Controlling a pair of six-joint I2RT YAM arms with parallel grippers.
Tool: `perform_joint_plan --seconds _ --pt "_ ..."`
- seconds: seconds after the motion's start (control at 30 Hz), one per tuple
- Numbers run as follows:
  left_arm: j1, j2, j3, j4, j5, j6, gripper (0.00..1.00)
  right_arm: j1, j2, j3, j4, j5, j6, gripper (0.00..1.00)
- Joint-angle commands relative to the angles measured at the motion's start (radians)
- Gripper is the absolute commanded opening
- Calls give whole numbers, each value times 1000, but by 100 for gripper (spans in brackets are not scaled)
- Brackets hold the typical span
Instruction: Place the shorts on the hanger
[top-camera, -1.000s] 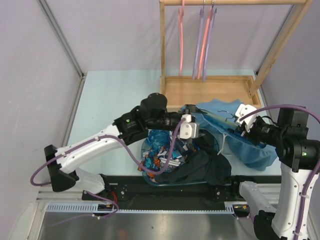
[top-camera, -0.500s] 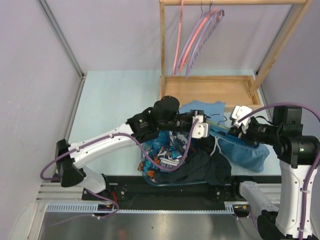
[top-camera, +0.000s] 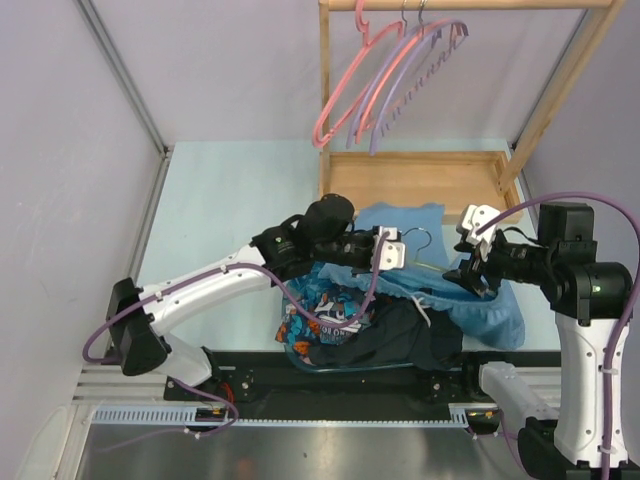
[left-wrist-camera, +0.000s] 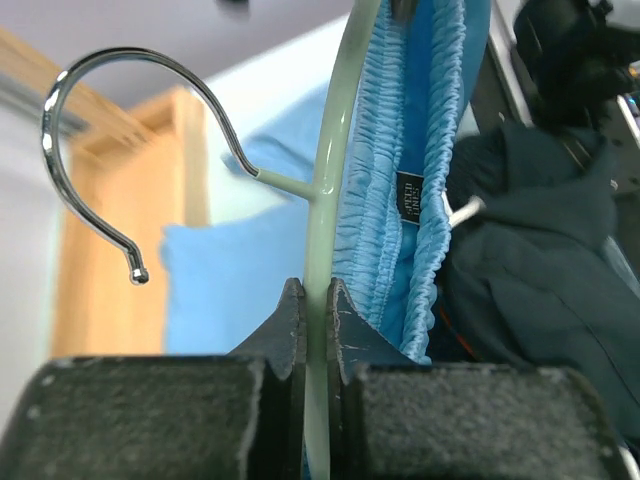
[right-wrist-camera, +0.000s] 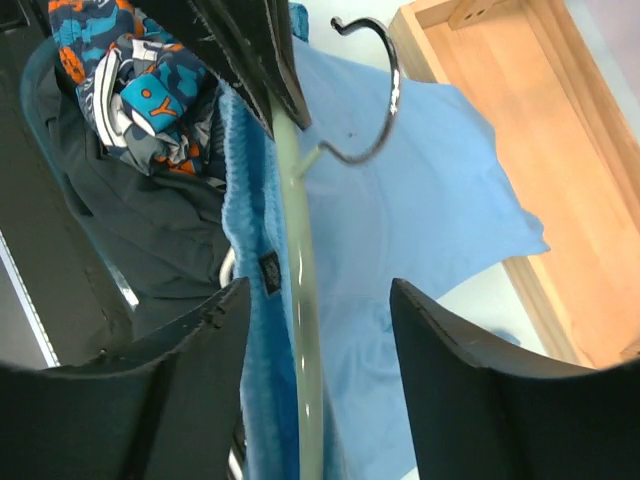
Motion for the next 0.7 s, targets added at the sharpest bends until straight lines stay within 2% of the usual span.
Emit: perform_joint_plan --seconds 0.0,0.2,0.37,0.5,0.53,0.67 --pt "74 -106 -60 52 143 -107 1 1 -31 -29 -77 -14 67 63" --pt "146 -143 -109 148 247 -231 0 -4 -37 -65 -47 -29 154 67" --pt "166 -169 -138 187 327 -252 0 -10 -40 -98 41 -75 228 66" --pt "178 -167 -138 173 379 -258 0 -38 -5 -98 86 -156 263 47" --pt "184 -169 -140 176 382 -265 0 -38 -2 -96 87 -172 264 45" --pt "201 -169 -144 201 393 -301 0 -39 0 -96 50 -183 241 29"
